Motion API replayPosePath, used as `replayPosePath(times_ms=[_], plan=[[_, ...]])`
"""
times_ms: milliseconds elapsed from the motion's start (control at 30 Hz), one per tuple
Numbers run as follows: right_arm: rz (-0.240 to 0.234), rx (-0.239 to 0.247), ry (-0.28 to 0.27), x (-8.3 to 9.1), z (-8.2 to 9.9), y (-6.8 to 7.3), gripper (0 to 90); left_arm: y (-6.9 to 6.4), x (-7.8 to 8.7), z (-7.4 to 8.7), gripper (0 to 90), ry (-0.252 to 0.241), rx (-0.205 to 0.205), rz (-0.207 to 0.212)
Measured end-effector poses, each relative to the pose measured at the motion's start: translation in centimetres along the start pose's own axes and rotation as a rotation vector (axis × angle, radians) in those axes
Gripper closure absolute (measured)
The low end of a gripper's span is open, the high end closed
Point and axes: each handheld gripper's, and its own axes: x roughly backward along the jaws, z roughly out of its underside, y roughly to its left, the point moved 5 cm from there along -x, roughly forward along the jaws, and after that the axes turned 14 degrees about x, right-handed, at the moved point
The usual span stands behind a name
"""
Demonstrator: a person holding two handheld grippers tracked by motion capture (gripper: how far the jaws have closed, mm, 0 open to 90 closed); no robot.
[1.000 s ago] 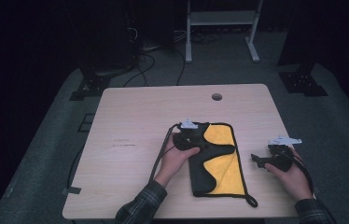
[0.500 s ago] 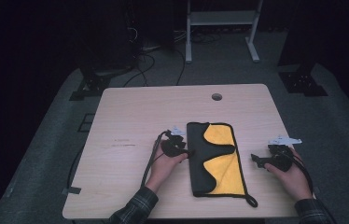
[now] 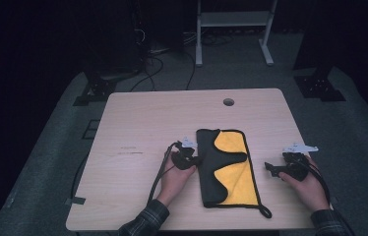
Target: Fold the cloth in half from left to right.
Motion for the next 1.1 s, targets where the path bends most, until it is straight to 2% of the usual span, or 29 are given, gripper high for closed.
replayPosePath(times_ms=[100,233,367,500,667,833,867,967,1067,1100], plan=[[-0.001,-0.002,0.000,0.0,0.0,0.0,12.8,0.9,0.7,0.3,86.2,0.002,0.007,0.010],[-0.011,0.010,-0.004,0.0,0.0,0.1,12.8,2.8,2.1,0.8,86.1,-0.002,0.026,0.018],[-0.017,0.011,-0.004,0.1,0.0,0.3,12.8,4.8,3.3,0.7,86.5,0.000,0.035,-0.014],[-0.024,0.019,-0.006,0.1,0.0,0.4,12.8,6.3,4.1,0.7,86.5,-0.006,0.047,-0.034],[-0.034,0.030,-0.010,0.1,0.0,0.5,12.8,7.2,4.8,0.8,86.5,-0.010,0.046,-0.059],[-0.033,0.026,-0.007,0.1,0.0,0.6,11.8,7.3,5.3,1.1,84.9,0.004,0.034,-0.075],[-0.034,0.030,-0.006,0.1,0.0,0.6,11.6,7.3,5.5,1.1,83.1,0.007,0.025,-0.080],[-0.030,0.027,-0.010,0.1,0.0,0.5,15.2,7.7,6.1,1.3,67.8,-0.005,0.016,-0.092],[-0.033,0.036,-0.012,0.5,-0.2,0.5,36.2,8.3,7.1,1.4,50.7,-0.031,0.004,-0.110],[-0.037,0.050,-0.013,0.7,-0.3,0.5,38.8,8.5,7.5,1.5,44.0,-0.031,0.003,-0.108]])
